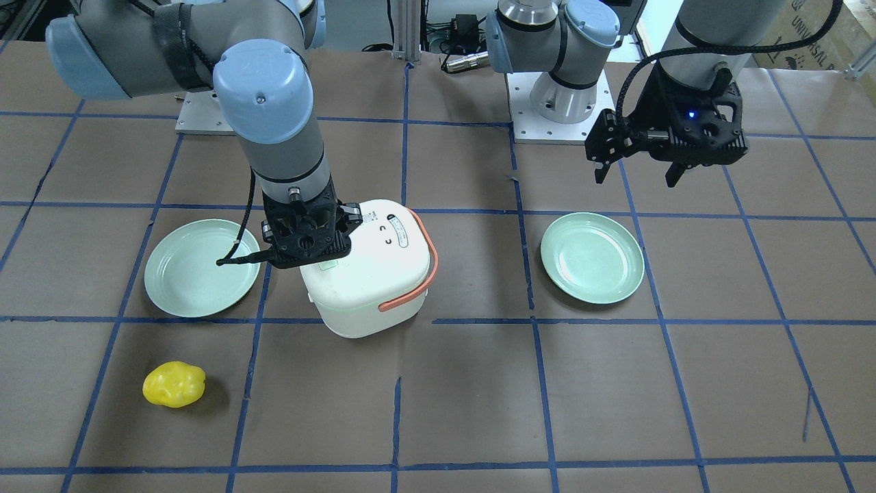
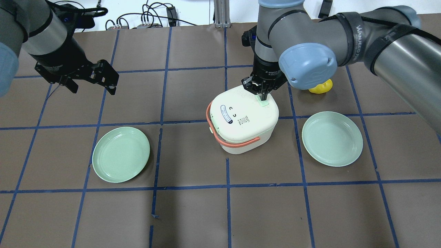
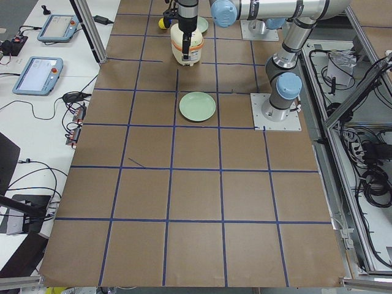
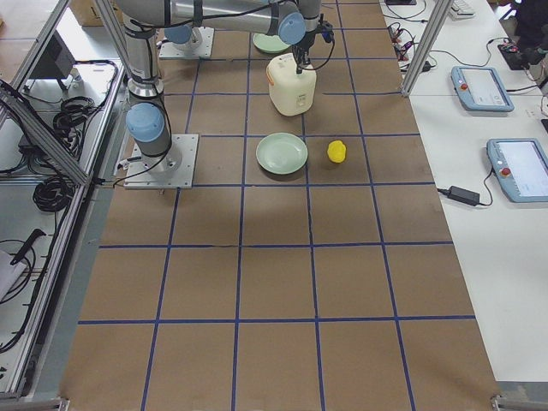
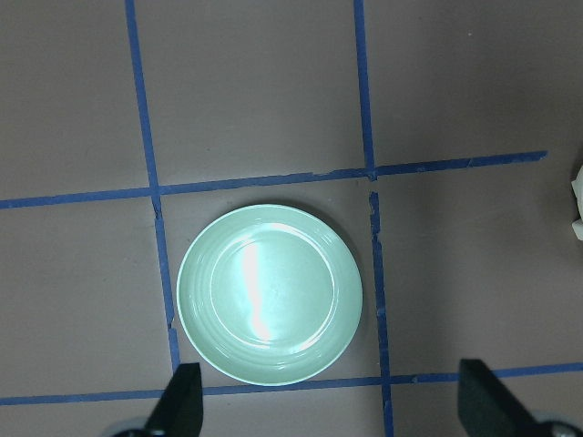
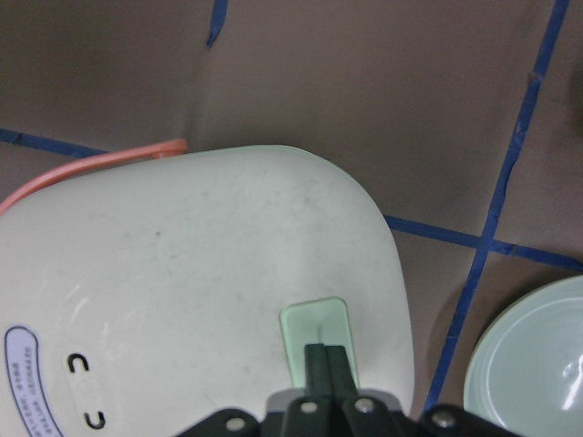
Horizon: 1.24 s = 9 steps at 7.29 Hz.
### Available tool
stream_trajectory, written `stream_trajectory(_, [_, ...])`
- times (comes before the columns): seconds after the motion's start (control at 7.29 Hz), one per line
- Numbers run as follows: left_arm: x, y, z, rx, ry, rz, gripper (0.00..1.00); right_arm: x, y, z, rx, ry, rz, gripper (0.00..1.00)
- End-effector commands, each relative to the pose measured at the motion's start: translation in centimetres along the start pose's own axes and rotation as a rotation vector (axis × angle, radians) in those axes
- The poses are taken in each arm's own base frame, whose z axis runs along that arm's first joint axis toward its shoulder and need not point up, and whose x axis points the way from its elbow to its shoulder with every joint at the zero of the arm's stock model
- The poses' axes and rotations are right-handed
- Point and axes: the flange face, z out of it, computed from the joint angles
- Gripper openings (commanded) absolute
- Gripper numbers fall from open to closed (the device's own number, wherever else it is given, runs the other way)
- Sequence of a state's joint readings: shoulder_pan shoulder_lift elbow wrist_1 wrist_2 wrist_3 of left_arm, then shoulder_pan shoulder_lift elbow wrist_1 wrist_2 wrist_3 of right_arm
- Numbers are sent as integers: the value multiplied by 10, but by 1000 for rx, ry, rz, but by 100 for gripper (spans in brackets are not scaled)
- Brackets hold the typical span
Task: Press rice cooker button
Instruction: 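Press down on the green button with the closed right gripper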
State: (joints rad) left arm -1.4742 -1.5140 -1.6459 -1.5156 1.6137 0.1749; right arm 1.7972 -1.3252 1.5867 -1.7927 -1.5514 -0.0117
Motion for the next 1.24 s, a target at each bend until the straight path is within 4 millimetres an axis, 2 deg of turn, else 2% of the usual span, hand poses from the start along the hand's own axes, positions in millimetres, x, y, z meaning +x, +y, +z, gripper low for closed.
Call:
stream_trajectory(0.0, [0, 0, 0, 0, 0, 0, 100, 1, -1, 3, -3, 1, 0, 8])
stream_trajectory(1.1, [0, 0, 0, 0, 0, 0, 100, 1, -2, 11, -5, 1, 7, 8])
